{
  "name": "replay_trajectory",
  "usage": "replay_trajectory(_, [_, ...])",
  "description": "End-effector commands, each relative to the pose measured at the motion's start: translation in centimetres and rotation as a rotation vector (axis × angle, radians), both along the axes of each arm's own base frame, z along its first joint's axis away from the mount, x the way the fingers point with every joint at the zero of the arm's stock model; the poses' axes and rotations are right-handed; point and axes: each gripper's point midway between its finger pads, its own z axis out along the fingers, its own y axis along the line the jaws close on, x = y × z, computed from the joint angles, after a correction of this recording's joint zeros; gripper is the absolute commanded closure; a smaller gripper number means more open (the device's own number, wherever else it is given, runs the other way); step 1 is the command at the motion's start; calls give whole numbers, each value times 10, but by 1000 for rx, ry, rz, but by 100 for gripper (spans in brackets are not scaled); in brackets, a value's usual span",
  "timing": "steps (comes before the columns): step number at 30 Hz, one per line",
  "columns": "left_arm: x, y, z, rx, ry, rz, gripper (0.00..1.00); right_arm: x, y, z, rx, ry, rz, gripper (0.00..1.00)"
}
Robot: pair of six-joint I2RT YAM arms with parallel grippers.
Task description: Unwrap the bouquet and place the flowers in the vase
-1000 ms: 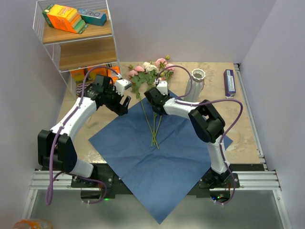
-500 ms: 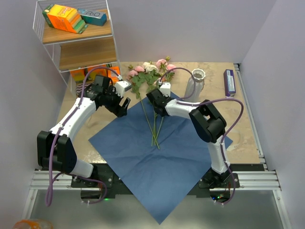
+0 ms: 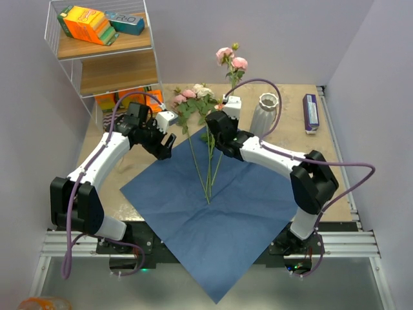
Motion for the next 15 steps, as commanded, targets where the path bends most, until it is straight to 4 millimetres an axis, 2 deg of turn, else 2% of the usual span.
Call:
replay_trajectory(1, [5,-3,12,-23,-32,-24,18,6,-13,89,26,-217,-55,100])
replay_trajectory(2, [4,-4,11,-25,-27,-28,18,4,-13,102,27,-245,-49,100])
replay_trajectory(3, [3,-4,9,-27,-23,-27,18,6,-16,123,16,-302,-46,100])
replay_trajectory(4, [3,-4,9,-28,-24,-28,18,2,-22,146,29,-355,-51,100])
replay_trajectory(5, [3,-5,9,-34,-22,-30,18,-1,-28,155,17,-384,-63,100])
replay_trajectory(6, [2,-5,9,-36,-20,-32,18,-1,-33,181,12,-460,-68,100])
replay_trajectory(8, [1,-6,9,-40,-18,-31,18,-5,-43,208,-11,-531,-91,100])
replay_trajectory(9, [1,-6,10,-40,-21,-33,18,-7,-49,229,-41,-595,-103,100])
replay_trajectory(15, [4,-4,19,-39,-56,-31,19,-7,-82,307,-144,-802,-213,100])
